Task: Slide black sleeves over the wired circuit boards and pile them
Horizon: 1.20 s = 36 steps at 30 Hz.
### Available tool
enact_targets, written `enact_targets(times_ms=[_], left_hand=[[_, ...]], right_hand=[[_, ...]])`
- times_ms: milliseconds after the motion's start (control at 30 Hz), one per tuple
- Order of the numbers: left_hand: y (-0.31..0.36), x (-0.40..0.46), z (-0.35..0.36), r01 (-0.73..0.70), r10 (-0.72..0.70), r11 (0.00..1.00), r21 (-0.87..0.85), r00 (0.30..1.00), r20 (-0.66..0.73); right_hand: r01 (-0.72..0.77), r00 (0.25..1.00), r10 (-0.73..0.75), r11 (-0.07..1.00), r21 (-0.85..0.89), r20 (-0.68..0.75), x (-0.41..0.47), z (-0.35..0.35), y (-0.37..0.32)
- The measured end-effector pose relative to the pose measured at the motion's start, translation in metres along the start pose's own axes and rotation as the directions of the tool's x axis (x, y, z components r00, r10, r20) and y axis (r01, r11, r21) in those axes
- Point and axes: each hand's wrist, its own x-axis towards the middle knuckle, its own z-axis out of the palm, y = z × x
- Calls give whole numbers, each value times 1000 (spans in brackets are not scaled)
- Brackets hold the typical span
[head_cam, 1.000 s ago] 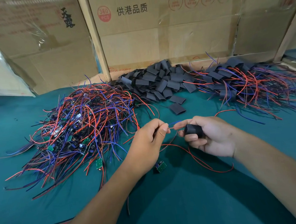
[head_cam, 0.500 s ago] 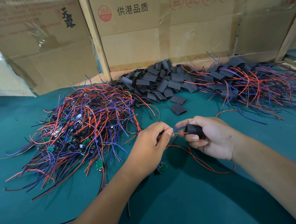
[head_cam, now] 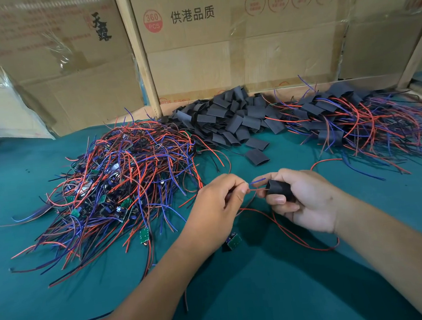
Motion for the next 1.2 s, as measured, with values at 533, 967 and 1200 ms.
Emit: enact_targets(times_ms=[533,967,1200], left_hand=[[-8,-1,2,-50,52,998,-33,996,77],[-35,4,-76,-100,-73,830,548,956,286],[-44,7,-72,-157,-85,791,591,929,361]], right_hand=[[39,998,-31,987,-154,51,-5,4,2],[269,961,-273,885,-381,46,-1,4,14],[213,976,-208,890,-404,58,-1,2,7]])
